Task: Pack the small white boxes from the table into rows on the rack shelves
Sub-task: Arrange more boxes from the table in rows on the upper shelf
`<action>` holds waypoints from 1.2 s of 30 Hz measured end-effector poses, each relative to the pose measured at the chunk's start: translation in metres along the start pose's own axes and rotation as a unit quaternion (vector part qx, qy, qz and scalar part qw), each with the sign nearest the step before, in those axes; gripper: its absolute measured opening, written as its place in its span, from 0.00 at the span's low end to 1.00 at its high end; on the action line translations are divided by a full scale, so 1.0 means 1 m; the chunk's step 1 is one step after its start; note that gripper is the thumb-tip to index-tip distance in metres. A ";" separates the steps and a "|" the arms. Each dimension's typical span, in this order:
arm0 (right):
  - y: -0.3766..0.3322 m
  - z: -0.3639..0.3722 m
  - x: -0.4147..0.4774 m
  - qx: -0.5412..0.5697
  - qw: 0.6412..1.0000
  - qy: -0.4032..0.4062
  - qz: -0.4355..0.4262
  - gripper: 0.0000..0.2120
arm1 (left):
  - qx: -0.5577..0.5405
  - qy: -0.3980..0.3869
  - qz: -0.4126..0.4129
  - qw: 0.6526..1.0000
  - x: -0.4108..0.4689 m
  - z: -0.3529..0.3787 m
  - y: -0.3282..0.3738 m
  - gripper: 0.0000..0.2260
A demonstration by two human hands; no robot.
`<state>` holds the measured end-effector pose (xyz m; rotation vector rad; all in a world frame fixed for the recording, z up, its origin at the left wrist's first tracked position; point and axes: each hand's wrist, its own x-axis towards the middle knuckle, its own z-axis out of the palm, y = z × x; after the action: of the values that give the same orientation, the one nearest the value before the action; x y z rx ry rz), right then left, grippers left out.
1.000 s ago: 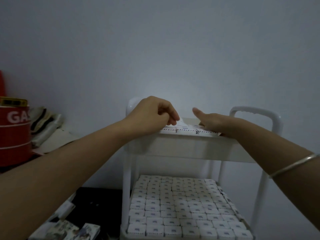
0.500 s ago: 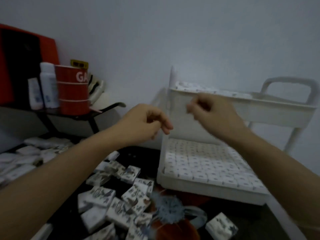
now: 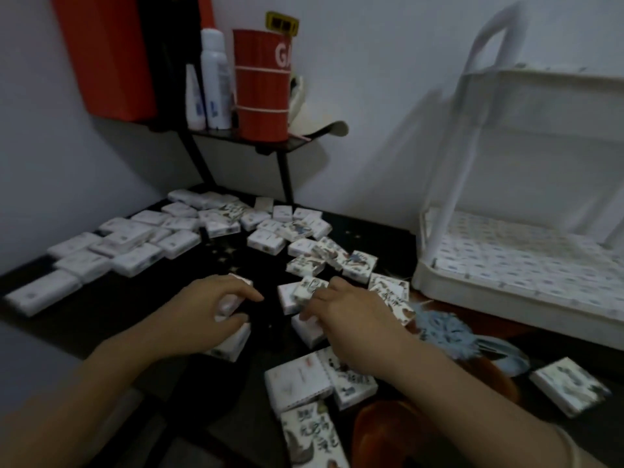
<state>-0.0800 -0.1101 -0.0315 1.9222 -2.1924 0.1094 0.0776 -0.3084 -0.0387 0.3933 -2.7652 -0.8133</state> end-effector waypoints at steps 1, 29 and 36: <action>-0.002 0.002 0.004 -0.050 0.998 -0.016 -0.021 0.17 | -0.008 -0.041 0.000 0.999 -0.004 -0.004 -0.006 0.16; 0.080 -0.079 -0.044 0.389 0.881 0.181 0.199 0.16 | -0.285 0.027 0.085 0.954 0.057 0.007 0.090 0.24; 0.133 -0.125 -0.112 0.428 0.826 0.272 0.245 0.07 | -0.344 -0.003 0.144 0.928 0.113 0.018 0.193 0.22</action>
<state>-0.1834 0.0423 0.0775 1.2368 -2.2883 1.7388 -0.0698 -0.1789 0.0700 -0.1473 -2.2483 -1.5905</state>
